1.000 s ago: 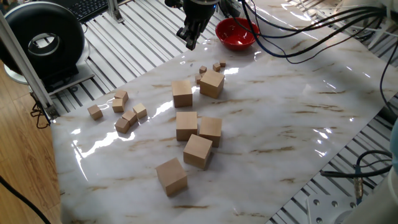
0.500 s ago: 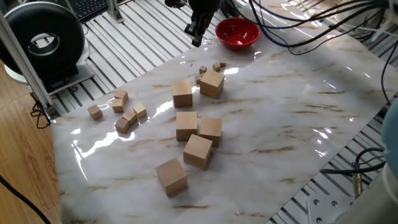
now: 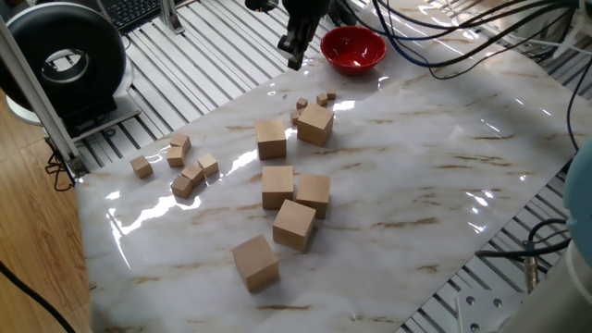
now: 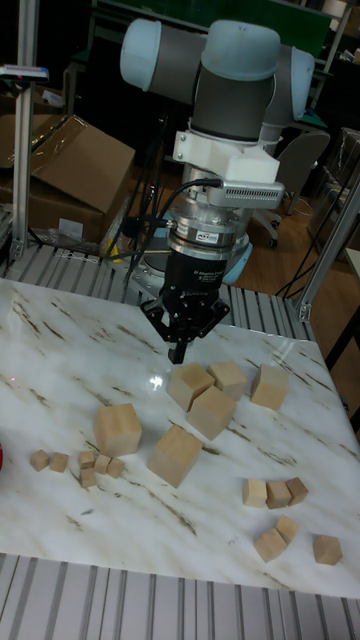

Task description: Pick up one small block

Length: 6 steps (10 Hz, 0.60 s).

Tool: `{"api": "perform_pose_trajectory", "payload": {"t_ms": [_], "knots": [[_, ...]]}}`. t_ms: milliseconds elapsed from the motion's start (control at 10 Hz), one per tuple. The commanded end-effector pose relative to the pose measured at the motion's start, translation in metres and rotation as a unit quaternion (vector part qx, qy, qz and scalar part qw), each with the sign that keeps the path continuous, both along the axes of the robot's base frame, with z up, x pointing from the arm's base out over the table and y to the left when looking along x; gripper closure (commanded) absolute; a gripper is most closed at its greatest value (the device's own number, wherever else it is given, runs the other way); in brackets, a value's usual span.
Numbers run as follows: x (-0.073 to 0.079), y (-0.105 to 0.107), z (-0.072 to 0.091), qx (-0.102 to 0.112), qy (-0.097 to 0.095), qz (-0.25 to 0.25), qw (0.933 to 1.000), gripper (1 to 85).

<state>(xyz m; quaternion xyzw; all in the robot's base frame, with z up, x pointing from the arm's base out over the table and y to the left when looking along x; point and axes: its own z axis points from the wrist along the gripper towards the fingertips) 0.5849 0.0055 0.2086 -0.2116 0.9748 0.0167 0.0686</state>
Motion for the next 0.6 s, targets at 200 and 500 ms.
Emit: {"api": "perform_pose_trajectory", "payload": {"t_ms": [200,500], "knots": [[-0.001,-0.007,0.001,-0.013,0.002,0.018,0.9998,84.7],[0.014,0.012,0.004,-0.026,0.011,0.051,0.9983,84.7]]}}
